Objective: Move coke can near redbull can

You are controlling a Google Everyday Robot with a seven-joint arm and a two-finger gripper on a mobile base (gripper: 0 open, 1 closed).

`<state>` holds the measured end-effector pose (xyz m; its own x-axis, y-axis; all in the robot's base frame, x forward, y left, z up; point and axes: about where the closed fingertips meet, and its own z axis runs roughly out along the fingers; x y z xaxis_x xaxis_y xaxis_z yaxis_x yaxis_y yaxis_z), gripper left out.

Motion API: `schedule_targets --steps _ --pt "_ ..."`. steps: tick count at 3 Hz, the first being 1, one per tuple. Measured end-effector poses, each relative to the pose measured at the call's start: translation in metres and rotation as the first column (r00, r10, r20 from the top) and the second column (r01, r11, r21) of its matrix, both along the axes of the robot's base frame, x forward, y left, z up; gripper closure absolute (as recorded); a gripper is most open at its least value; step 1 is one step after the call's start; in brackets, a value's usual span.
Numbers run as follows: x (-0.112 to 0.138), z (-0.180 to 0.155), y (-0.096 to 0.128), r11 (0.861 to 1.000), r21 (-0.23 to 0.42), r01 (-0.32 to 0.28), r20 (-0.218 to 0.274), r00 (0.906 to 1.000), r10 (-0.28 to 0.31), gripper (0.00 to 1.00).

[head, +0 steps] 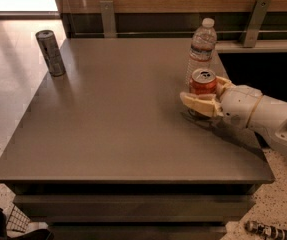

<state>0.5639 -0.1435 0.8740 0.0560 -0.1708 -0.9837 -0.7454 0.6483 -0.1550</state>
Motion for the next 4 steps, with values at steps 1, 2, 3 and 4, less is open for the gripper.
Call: schedule_targets --steps 1,2,3,4 --pt "0.0 0.001 0.003 1.0 0.0 -0.005 0.001 1.0 0.005 0.97" --pt "0.001 0.002 0.007 1.0 0.0 -0.011 -0.002 0.9999 0.011 1.0" --pt "0.011 0.011 0.028 0.999 0.001 -0.042 -0.026 0.9988 0.042 1.0" --pt "0.027 0.042 0.073 0.997 -0.005 -0.075 -0.036 0.9965 0.075 1.0"
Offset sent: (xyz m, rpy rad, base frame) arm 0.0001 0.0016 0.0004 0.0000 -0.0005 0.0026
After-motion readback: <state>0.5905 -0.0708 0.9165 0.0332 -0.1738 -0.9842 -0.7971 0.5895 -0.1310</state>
